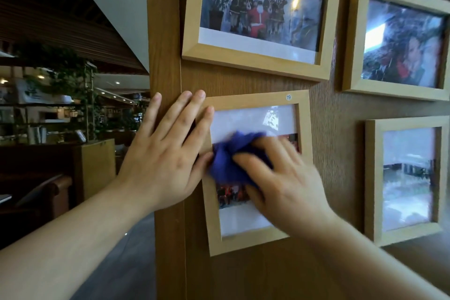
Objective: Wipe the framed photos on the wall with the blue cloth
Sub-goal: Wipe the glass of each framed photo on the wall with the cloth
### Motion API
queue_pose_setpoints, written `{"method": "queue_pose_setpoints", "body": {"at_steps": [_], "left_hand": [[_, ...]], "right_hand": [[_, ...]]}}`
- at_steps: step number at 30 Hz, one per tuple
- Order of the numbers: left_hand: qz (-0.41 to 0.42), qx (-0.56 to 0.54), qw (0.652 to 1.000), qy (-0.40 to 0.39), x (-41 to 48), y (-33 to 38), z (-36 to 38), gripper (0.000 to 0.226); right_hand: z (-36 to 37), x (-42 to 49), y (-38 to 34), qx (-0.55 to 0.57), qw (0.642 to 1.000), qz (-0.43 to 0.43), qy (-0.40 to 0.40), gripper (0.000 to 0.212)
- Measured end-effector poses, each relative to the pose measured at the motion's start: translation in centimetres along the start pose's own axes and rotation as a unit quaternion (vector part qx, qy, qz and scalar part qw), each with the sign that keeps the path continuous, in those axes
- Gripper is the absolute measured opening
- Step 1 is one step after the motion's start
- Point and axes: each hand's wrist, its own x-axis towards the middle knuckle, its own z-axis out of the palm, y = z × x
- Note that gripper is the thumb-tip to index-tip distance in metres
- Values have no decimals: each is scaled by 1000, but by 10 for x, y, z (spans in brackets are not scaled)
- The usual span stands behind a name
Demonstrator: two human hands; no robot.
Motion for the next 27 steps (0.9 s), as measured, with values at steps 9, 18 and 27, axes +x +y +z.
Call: {"method": "queue_pose_setpoints", "body": {"at_steps": [9, 18, 27], "left_hand": [[-6, 1, 1000, 2, -1, 0, 2, 61], [-7, 5, 1000, 4, -1, 0, 2, 61], [-4, 15, 1000, 11, -1, 1, 5, 62]], "right_hand": [[-4, -8, 11, -24, 1000, -6, 3, 22], [-6, -4, 12, -24, 999, 28, -15, 27], [-1, -49, -15, -24, 993, -49, -103, 20]]}}
